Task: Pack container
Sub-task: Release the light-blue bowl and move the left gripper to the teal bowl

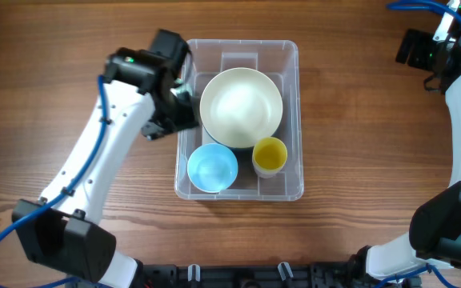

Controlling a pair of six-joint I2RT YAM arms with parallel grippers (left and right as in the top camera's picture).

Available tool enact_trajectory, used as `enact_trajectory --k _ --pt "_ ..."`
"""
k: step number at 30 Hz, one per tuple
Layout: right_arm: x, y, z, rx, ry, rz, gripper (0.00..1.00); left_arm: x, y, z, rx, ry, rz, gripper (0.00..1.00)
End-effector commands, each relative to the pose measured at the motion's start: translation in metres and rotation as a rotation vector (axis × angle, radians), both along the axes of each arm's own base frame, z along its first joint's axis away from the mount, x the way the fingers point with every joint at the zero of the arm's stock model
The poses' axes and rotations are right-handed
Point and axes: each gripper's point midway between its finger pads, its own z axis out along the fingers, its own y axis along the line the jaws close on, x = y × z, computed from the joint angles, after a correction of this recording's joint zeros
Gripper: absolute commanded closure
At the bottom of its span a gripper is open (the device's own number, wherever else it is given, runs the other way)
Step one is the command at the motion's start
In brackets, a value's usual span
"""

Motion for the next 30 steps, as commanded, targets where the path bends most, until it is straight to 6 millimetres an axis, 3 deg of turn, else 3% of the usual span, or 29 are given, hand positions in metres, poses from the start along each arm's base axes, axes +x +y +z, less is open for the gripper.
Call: enact_trajectory --k 1,4,9,15,18,25,27,28,30 --pt "0.000 0.003 -0.005 0.002 0.009 0.010 0.00 0.034 0.054 0.000 0.070 -0.095 0.236 0.37" --pt "0.000 0.003 -0.005 0.002 0.009 0.010 0.00 0.051 0.079 0.001 0.040 -0.138 0.342 0.37" --pt "0.000 0.003 -0.005 0.002 0.009 0.010 0.00 0.064 0.109 -0.022 0.034 -0.151 0.423 0.19" --pt "0.000 0.003 -0.005 0.002 0.009 0.010 0.00 0.098 0.078 -0.068 -0.167 -0.163 0.339 0.20" --pt "0.000 0.003 -0.005 0.002 0.009 0.010 0.01 0.108 0.072 -0.095 -0.180 -0.135 0.331 0.21" --pt "0.000 0.003 -0.005 0.002 0.009 0.010 0.00 0.104 0.072 -0.153 -0.155 -0.009 0.340 0.23" --pt "0.000 0.003 -0.005 0.002 0.009 0.009 0.00 0.101 0.072 -0.162 -0.151 0.015 0.341 0.31" --pt "0.000 0.003 -0.005 0.003 0.009 0.009 0.00 0.100 0.072 -0.165 -0.149 0.022 0.342 0.44" --pt "0.000 0.003 -0.005 0.002 0.009 0.009 0.00 0.100 0.074 -0.165 -0.148 0.023 0.347 0.83"
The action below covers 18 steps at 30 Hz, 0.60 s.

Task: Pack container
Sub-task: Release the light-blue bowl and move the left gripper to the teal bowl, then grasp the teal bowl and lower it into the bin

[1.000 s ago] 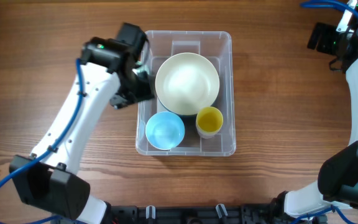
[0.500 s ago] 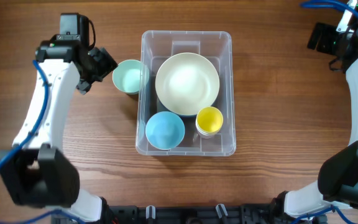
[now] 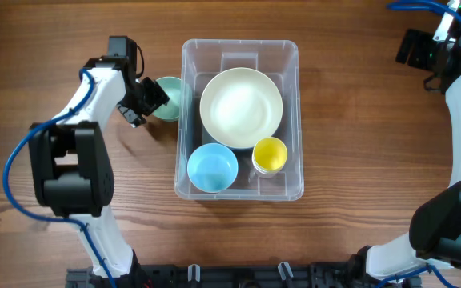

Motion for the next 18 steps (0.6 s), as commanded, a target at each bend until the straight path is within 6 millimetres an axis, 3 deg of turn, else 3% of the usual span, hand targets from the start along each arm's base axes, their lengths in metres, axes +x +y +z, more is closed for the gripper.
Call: enact_trajectory --k 1,6,9,11,14,18 --pt "0.000 0.004 -0.005 0.003 0.009 0.009 0.00 -0.004 -0.001 -0.006 -0.015 0.018 -0.016 0.96" --pt "0.000 0.004 -0.005 0.002 0.009 0.010 0.00 -0.008 0.025 0.011 0.033 0.029 0.043 0.96" --pt "0.000 0.003 -0.005 0.003 0.009 0.009 0.00 -0.013 0.054 0.040 0.120 0.038 0.085 0.96" --pt "0.000 0.004 -0.005 0.003 0.009 0.009 0.00 -0.015 0.062 0.060 0.143 0.023 0.087 0.96" --pt "0.000 0.004 -0.005 0.002 0.009 0.010 0.00 -0.020 0.056 0.098 0.127 -0.031 0.040 0.96" --pt "0.000 0.004 -0.005 0.002 0.009 0.010 0.00 -0.035 0.015 0.141 0.034 -0.113 -0.091 0.96"
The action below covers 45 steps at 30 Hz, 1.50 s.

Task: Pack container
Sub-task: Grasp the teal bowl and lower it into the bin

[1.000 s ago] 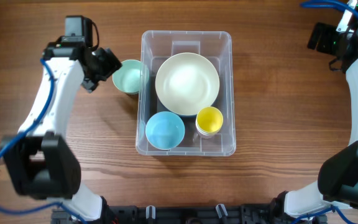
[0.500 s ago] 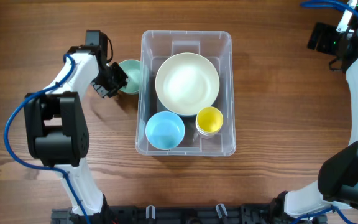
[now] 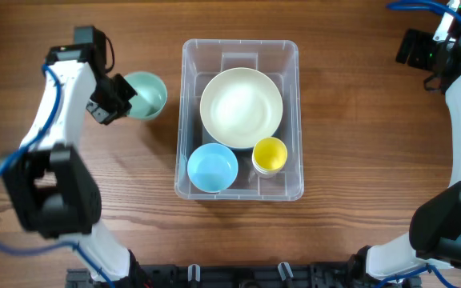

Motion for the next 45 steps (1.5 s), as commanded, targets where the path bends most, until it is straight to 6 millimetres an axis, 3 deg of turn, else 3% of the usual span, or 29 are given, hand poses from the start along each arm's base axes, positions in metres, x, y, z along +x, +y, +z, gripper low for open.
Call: enact_trajectory --k 1,4,7,12,15,25,26,27,28,29,30,32,37,41,45 --pt "0.000 0.003 -0.005 0.002 0.009 0.010 0.00 -0.010 -0.045 0.068 -0.064 -0.151 -0.169 0.96" --pt "0.000 0.003 -0.005 0.002 0.009 0.010 0.00 -0.032 -0.078 0.095 -0.054 -0.192 -0.293 0.96" --pt "0.000 0.003 -0.005 0.002 0.009 0.009 0.00 -0.050 -0.103 0.108 -0.032 -0.205 -0.381 0.96" --pt "0.000 0.003 -0.005 0.002 0.009 0.010 0.00 -0.091 -0.142 0.103 -0.009 -0.108 -0.514 0.96" --pt "0.000 0.003 -0.005 0.002 0.009 0.010 0.00 -0.105 -0.148 0.093 0.049 -0.067 -0.524 0.96" --pt "0.000 0.003 -0.005 0.002 0.009 0.010 0.00 -0.116 -0.152 0.071 0.076 -0.023 -0.554 0.94" --pt "0.000 0.003 -0.005 0.002 0.009 0.010 0.00 -0.115 -0.152 0.071 0.076 -0.024 -0.554 0.88" --pt "0.000 0.003 -0.005 0.002 0.009 0.009 0.00 -0.115 -0.152 0.071 0.076 -0.024 -0.554 0.71" --pt "0.000 0.003 -0.005 0.002 0.009 0.010 0.00 -0.116 -0.152 0.071 0.076 -0.024 -0.557 0.44" --pt "0.000 0.003 -0.005 0.002 0.009 0.010 0.00 -0.116 -0.152 0.071 0.076 -0.022 -0.558 0.26" --pt "0.000 0.003 -0.005 0.003 0.009 0.009 0.00 -0.116 -0.152 0.071 0.076 -0.021 -0.557 0.18" --pt "0.000 0.003 -0.005 0.002 0.009 0.010 0.00 -0.115 -0.152 0.071 0.075 -0.028 -0.557 0.13" --pt "0.000 0.003 -0.005 0.002 0.009 0.009 0.00 -0.105 -0.146 0.072 0.072 -0.050 -0.519 0.15" --pt "0.000 0.003 -0.005 0.003 0.009 0.009 0.00 -0.082 -0.123 0.074 0.063 -0.095 -0.397 0.18" --pt "0.000 0.003 -0.005 0.002 0.009 0.010 0.00 -0.069 -0.119 0.077 -0.020 -0.132 -0.398 0.43"
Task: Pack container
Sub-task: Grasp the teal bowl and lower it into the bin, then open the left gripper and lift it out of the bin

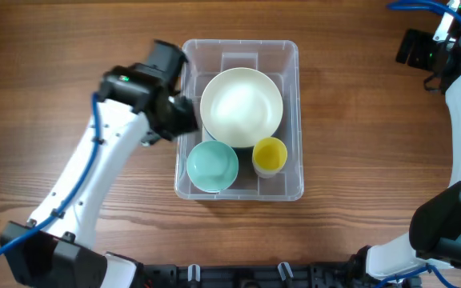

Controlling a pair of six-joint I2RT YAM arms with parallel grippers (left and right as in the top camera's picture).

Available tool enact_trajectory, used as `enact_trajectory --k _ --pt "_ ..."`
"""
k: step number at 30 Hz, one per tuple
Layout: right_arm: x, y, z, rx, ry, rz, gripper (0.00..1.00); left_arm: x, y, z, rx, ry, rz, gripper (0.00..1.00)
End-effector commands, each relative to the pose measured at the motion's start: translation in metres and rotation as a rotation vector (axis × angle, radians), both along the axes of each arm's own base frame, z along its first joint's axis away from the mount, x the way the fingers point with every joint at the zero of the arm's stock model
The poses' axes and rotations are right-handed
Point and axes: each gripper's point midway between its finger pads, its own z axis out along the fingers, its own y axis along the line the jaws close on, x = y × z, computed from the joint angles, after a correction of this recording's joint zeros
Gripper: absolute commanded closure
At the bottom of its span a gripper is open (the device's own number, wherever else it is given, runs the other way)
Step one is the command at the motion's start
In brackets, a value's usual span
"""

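Note:
A clear plastic bin (240, 50) stands mid-table. It holds a large cream bowl (241, 107), a yellow cup (269, 154) and, at its front left, a pale green bowl (212, 166) sitting level on top of a blue bowl, of which only a sliver shows. My left gripper (186, 124) hangs over the bin's left wall, just behind the green bowl's rim. Its fingers are hidden under the wrist, so their state does not show. My right gripper (412, 48) is far off at the back right corner, too small to read.
Bare wooden table surrounds the bin. My left arm (94, 184) slants across the table from the front left. My right arm runs along the right edge.
The green bowl was held over the table left of the bin. Now it rests in the bin's front left on the blue bowl, and my left gripper is over the bin's left wall.
My left gripper was first at the bin's left wall, with the blue bowl uncovered. Then it held a green bowl by the rim just left of the bin, then farther left. Now that bowl sits on the blue one. The right arm never moved.

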Motion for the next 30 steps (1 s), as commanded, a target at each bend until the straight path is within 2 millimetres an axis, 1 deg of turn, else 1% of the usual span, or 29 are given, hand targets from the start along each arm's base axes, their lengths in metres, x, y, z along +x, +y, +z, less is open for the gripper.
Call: enact_trajectory --k 1,3,4,5,6,8,10,13,17,19,20,23,26,30 --pt "0.000 0.003 -0.005 0.002 0.009 0.010 0.00 0.008 0.004 0.002 -0.080 -0.012 -0.018 0.45" --pt "0.000 0.003 -0.005 0.003 0.009 0.009 0.00 0.010 0.003 0.003 -0.082 -0.022 -0.050 0.47" --pt "0.000 0.003 -0.005 0.003 0.009 0.009 0.00 0.010 0.002 0.003 -0.082 -0.025 -0.054 0.59" --pt "0.000 0.003 -0.005 0.002 0.009 0.010 0.00 0.012 -0.001 0.003 -0.084 -0.032 -0.059 0.91" --pt "0.000 0.003 -0.005 0.002 0.009 0.010 0.00 0.015 -0.004 0.003 -0.088 -0.043 -0.067 0.96" --pt "0.000 0.003 -0.005 0.002 0.009 0.010 0.00 0.019 -0.013 0.002 -0.093 -0.062 -0.089 0.96" --pt "0.000 0.003 -0.005 0.002 0.009 0.010 0.00 0.022 -0.026 0.001 -0.095 -0.085 -0.148 0.96" --pt "0.000 0.003 -0.005 0.003 0.009 0.009 0.00 0.015 -0.051 -0.006 -0.077 -0.085 -0.300 0.96" --pt "0.000 0.003 -0.005 0.002 0.009 0.010 0.00 -0.001 -0.074 -0.027 -0.047 -0.010 -0.380 0.96" --pt "0.000 0.003 -0.005 0.002 0.009 0.010 0.00 -0.007 -0.081 -0.039 -0.037 0.028 -0.395 0.96" --pt "0.000 0.003 -0.005 0.002 0.009 0.010 0.00 -0.010 -0.085 -0.048 -0.029 0.055 -0.400 0.96" --pt "0.000 0.003 -0.005 0.003 0.009 0.009 0.00 -0.017 -0.087 -0.070 -0.006 0.123 -0.396 0.96" --pt "0.000 0.003 -0.005 0.002 0.009 0.010 0.00 -0.018 -0.086 -0.088 0.016 0.172 -0.393 0.96" --pt "0.000 0.003 -0.005 0.003 0.009 0.009 0.00 -0.010 -0.075 -0.098 0.079 0.169 -0.378 0.96"
